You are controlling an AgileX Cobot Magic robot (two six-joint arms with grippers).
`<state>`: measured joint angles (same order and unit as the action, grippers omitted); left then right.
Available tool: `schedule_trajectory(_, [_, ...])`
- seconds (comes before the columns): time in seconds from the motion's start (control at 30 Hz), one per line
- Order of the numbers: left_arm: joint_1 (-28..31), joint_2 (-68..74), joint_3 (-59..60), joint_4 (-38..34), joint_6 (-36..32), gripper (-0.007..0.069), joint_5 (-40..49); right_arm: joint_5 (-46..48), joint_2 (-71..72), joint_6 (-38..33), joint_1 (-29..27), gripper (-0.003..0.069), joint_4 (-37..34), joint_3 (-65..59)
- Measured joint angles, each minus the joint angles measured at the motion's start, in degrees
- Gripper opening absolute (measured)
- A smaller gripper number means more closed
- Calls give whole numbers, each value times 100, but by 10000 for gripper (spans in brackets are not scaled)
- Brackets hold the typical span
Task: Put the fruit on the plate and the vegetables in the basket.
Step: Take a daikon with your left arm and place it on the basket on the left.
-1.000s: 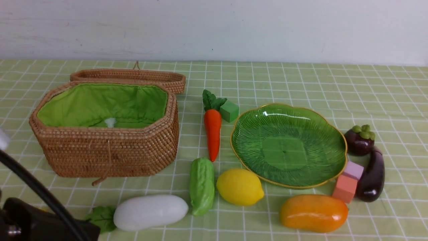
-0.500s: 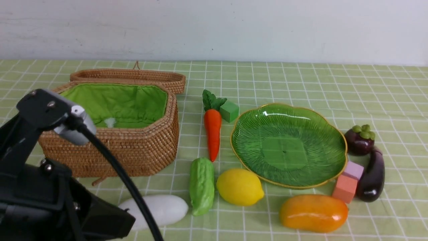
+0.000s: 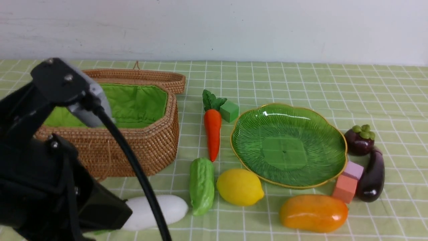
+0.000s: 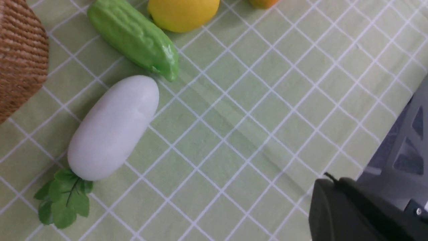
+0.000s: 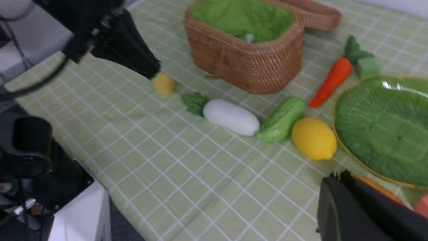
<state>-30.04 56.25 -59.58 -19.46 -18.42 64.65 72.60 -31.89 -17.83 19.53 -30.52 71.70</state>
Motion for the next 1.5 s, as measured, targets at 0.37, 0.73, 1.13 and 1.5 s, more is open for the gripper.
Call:
schedule_trajectory(0.37, [-720,329,0,564,-161,-13,115,0,-164,-11,860,2,218,433])
schedule_trajectory(0.73, [-720,786,0,700,-542,-13,-7,0,-170,-154,860,10,388,433])
schedule_trajectory(1.13, [-721,1806,0,2072,-712,141,-560,0,-170,-155,860,23,407,433])
schedule_trajectory(1.5, [-721,3535,0,3018,-712,632,-1840,0,-164,-160,860,33,407,433])
